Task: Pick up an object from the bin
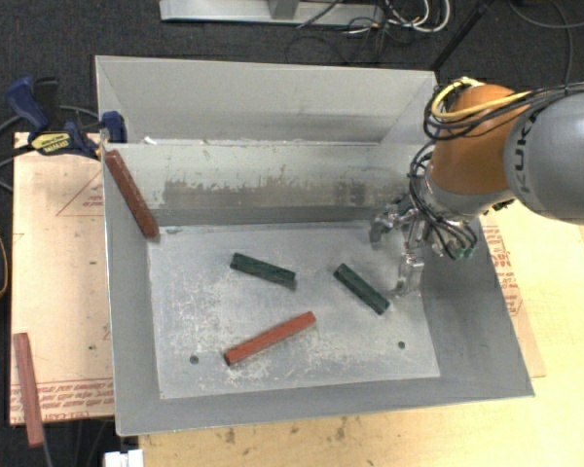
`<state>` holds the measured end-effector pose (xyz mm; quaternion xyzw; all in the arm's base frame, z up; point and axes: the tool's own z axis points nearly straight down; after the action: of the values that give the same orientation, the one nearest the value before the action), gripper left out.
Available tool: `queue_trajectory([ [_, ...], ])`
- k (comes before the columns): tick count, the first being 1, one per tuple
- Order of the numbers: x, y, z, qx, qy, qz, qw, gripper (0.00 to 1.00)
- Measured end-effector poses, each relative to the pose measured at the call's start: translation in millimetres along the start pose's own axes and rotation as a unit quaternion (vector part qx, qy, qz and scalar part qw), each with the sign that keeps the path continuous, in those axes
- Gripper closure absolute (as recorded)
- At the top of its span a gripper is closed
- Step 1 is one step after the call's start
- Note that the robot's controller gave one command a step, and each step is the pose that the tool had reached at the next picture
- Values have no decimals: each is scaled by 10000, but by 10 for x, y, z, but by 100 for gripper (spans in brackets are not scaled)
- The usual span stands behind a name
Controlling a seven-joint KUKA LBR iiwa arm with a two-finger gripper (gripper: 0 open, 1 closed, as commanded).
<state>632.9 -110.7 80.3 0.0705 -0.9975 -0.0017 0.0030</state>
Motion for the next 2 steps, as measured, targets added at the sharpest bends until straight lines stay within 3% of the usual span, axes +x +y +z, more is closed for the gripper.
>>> queue_trajectory([
  [1, -25, -9, -53, 17, -40, -8, 10000, 100],
  [2, -25, -8, -53, 17, -41, -13, 10000, 0],
])
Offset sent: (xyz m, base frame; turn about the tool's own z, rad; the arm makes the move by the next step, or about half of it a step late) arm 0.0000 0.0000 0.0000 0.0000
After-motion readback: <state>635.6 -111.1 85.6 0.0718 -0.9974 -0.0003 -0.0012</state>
